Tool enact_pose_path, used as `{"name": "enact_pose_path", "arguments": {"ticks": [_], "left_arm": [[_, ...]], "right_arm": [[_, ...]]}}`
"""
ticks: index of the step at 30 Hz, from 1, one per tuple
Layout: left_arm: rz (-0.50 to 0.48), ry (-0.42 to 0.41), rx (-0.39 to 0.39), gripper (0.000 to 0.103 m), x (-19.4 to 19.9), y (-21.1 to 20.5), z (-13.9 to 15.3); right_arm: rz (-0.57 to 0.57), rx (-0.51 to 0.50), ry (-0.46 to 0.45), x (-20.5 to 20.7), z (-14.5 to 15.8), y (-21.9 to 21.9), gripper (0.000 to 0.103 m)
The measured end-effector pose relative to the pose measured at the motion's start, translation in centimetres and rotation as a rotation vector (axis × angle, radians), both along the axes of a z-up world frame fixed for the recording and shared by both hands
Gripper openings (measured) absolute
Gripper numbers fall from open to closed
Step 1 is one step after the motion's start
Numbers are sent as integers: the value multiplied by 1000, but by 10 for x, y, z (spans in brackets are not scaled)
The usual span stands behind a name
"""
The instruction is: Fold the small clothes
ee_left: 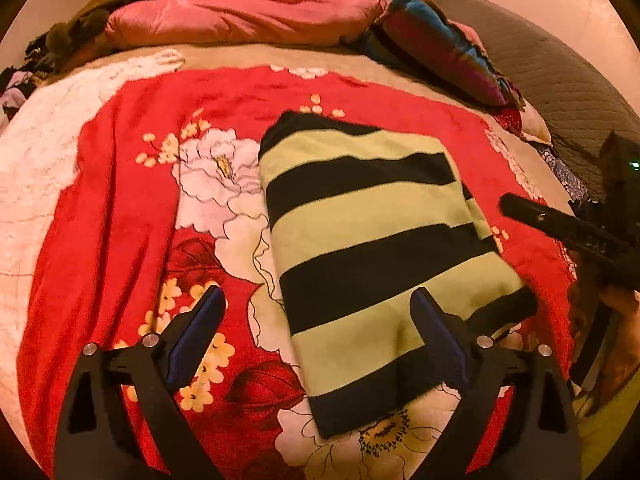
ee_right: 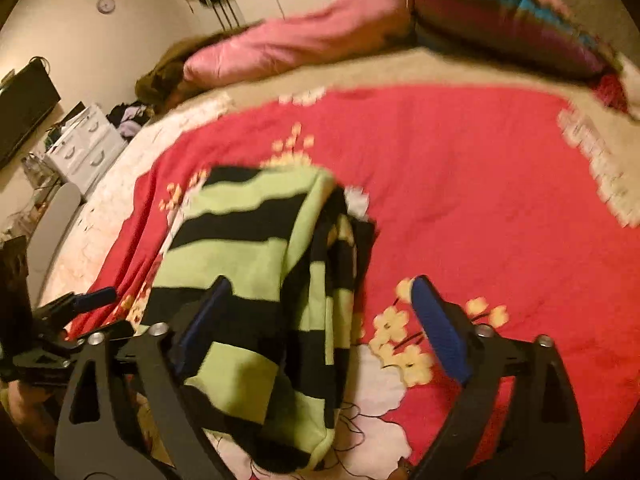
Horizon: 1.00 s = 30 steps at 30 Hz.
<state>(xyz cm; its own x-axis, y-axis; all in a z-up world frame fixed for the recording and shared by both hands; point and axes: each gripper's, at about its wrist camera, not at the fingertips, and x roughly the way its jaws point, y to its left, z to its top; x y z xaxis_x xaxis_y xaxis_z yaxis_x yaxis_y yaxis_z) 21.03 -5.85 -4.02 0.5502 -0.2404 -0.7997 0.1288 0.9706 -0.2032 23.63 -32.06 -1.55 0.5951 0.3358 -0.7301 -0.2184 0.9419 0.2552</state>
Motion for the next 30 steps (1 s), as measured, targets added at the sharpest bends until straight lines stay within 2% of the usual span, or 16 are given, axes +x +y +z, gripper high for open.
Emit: {"name": "enact_pose_path", "arguments": {"ticks": [3,7,12,16,26,30], "left_arm": [[3,-16,3,95,-6,1,10],[19,-47,20,98,-15,1,23],[32,-73,38,99,-27,0,37],[35,-105,58,99,-42,-5,49],[78,-191,41,99,-94,6,76],[93,-182,17,99,-114,10,75]], "right_arm": [[-20,3,-82,-18,19,-4,94],[-62,18,-158,-43,39,-13,94],[-98,38,-179,-61,52,-18,94],[-100,12,-190,-81,61,-14,94],[-58,-50,-212,-130,79,7,94],[-57,-30,-203,-149,82,9,94]]}}
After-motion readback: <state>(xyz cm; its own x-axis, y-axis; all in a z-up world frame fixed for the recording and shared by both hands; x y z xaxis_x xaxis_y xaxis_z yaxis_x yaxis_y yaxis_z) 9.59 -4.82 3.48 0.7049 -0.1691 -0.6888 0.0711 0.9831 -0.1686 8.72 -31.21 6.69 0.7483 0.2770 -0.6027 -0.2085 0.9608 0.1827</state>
